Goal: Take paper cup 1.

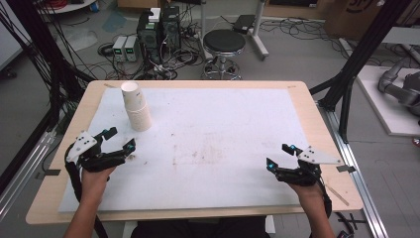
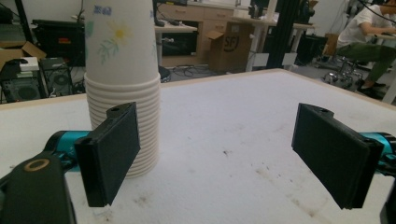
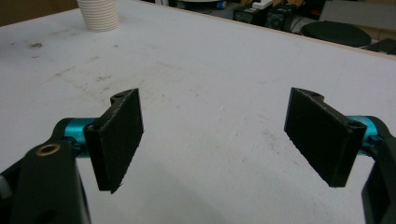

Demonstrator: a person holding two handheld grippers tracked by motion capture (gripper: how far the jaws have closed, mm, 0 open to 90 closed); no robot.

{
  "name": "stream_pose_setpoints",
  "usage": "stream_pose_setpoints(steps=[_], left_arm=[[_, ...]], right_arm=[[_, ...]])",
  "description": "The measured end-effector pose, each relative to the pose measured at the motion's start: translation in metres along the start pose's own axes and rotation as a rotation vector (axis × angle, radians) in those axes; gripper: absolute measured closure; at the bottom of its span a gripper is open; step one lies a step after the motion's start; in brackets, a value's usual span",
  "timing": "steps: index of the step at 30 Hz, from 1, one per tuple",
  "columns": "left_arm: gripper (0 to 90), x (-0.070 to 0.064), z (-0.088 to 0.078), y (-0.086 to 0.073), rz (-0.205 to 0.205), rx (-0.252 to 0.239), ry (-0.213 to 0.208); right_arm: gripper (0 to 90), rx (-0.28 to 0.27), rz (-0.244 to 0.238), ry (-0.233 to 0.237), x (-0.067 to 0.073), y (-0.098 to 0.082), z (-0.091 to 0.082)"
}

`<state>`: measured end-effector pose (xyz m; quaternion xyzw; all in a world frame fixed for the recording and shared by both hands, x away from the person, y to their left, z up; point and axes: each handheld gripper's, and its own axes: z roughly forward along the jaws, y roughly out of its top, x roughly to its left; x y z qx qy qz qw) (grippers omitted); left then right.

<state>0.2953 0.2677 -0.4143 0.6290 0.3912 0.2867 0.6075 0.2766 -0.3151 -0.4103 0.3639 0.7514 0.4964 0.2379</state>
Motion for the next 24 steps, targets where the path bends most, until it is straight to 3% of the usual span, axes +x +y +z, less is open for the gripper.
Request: stream_pose_setpoints(steps=[5,15,24], left_arm=[[15.2,0.003,0.003,0.007,-0.008,0.003,0.015],[15.3,0.008,0.013,0.022,0.003,0.007,0.01],[15.3,0.017,0.03,0.057,0.046,0.025,0.022]], right_arm=[[20.1,0.015,-0.012,0.036,0.001,0.001,0.011],[20.1,0.017,-0.011,0.03,0.002,-0.002,0.005],[20.1,0.023,-0.012,0.029,0.005,-0.002,0.004]])
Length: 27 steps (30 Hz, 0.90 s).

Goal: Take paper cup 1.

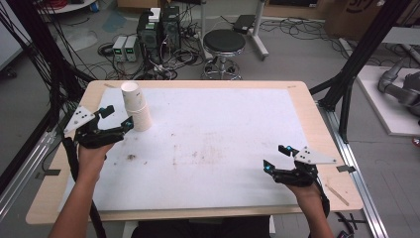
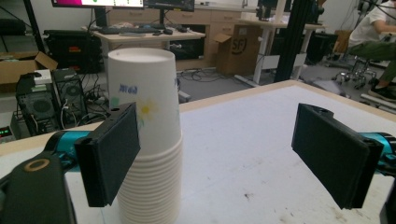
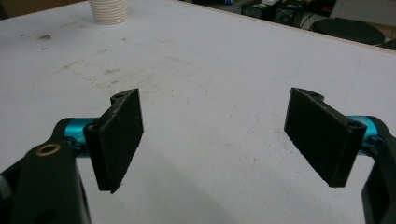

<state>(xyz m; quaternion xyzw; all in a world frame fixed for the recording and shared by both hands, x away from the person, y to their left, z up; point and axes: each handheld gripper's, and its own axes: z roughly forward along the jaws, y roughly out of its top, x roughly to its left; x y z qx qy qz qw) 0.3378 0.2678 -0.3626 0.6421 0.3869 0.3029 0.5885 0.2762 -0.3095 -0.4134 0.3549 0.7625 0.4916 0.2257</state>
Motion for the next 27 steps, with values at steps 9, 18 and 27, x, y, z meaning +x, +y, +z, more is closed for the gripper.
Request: stream_pose_setpoints(steps=[9,18,27], left_arm=[[15.2,0.016,0.023,0.024,0.005,0.039,0.04],[15.2,0.032,0.052,0.03,-0.025,0.104,0.073],[15.2,0.042,0.076,0.03,-0.047,0.146,0.082]], right_arm=[[20.1,0.0,-0.008,0.008,0.0,0.0,0.003],[20.1,0.006,0.001,0.021,0.0,0.0,0.004],[20.1,0.007,0.002,0.022,0.0,-0.001,0.004]])
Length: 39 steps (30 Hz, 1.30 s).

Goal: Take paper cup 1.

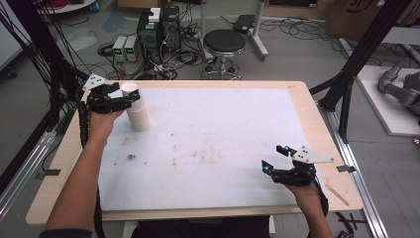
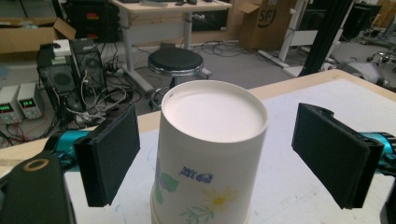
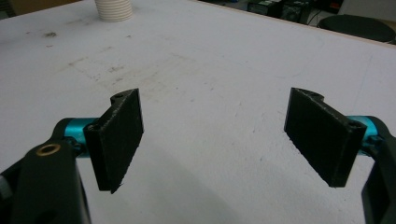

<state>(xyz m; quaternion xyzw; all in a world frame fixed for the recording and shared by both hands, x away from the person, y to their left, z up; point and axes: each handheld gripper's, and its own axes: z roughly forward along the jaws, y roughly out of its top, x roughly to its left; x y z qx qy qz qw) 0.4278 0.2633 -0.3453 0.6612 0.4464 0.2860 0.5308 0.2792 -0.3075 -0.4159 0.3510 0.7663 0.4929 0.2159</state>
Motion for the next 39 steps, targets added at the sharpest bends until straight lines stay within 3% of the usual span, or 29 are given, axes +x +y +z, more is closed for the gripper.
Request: stream_pose_setpoints(steps=[6,12,22,29,31,32,39], left_arm=[[21.3,0.003,0.011,-0.005,-0.021,0.028,-0.032],[31.3,0.006,0.011,-0.006,-0.02,0.001,-0.04],[32.4,0.007,0.007,-0.001,-0.025,-0.025,-0.049],[33.5,0.004,-0.004,0.018,-0.033,-0.086,-0.052],[33.8,0.004,-0.008,0.027,-0.023,-0.1,-0.051],[33.9,0.003,-0.013,0.034,-0.021,-0.134,-0.048],[34.3,-0.001,-0.028,0.053,-0.005,-0.183,-0.053]], right_arm=[[20.2,0.002,-0.004,0.002,0.0,0.0,-0.001],[20.2,0.008,-0.001,0.003,0.0,-0.001,-0.001],[20.2,0.007,-0.002,0.002,0.001,-0.002,-0.001],[20.2,0.012,0.004,0.003,0.002,-0.005,-0.004],[20.2,0.01,0.006,-0.001,0.002,-0.005,-0.006],[20.2,0.009,0.006,-0.003,0.003,-0.005,-0.007],[20.2,0.007,0.004,-0.014,0.003,-0.005,-0.009]])
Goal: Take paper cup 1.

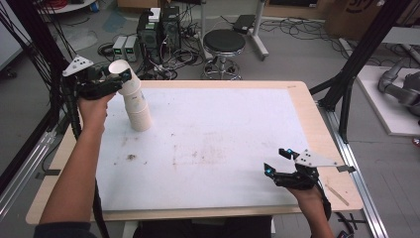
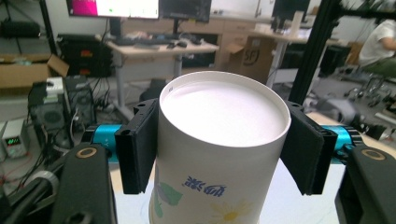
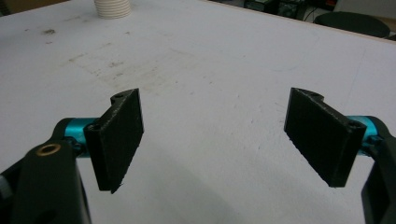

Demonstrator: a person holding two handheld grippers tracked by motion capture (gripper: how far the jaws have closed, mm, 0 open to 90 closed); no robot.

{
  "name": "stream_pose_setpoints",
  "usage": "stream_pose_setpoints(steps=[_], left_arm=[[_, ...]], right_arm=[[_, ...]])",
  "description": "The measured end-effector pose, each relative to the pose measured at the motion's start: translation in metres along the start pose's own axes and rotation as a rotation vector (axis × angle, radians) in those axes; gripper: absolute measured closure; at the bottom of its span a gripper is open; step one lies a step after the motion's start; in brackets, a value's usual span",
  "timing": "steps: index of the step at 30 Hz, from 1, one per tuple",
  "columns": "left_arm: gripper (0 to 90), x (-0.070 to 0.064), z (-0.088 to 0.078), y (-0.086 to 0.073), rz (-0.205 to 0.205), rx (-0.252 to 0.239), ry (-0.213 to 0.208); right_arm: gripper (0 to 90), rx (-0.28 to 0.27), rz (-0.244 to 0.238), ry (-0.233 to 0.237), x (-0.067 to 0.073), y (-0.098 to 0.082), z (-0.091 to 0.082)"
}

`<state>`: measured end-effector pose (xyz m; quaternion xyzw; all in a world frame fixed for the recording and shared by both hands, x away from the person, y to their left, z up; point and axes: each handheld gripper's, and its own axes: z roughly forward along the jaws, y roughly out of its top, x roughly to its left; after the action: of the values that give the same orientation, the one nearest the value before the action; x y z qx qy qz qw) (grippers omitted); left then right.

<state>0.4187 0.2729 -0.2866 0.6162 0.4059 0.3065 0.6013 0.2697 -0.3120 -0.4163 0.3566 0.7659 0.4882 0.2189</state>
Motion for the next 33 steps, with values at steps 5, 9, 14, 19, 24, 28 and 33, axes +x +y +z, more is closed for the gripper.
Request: stream_pose_setpoints(steps=[5,9,14,19,24,28,33], left_arm=[[34.6,-0.006,-0.012,0.007,0.021,-0.034,0.008],[34.8,-0.011,-0.024,0.013,0.036,-0.072,0.003],[35.3,-0.018,-0.038,0.017,0.036,-0.101,-0.032],[35.4,-0.031,-0.051,0.01,0.016,-0.101,-0.101],[35.2,-0.043,-0.059,-0.001,-0.011,-0.086,-0.166],[35.1,-0.06,-0.061,-0.015,0.002,-0.044,-0.232],[35.1,-0.074,-0.057,-0.029,0.027,0.001,-0.273]], right_arm=[[20.2,0.004,-0.002,0.001,0.001,0.0,0.001],[20.2,0.005,0.001,0.004,0.002,0.0,0.001],[20.2,0.008,-0.001,0.014,0.003,0.001,0.004],[20.2,0.003,-0.008,0.019,0.002,0.004,0.008],[20.1,0.01,-0.004,0.035,0.003,0.01,0.014],[20.1,0.016,0.0,0.052,0.004,0.012,0.019],[20.1,0.026,-0.01,0.069,0.004,0.016,0.022]])
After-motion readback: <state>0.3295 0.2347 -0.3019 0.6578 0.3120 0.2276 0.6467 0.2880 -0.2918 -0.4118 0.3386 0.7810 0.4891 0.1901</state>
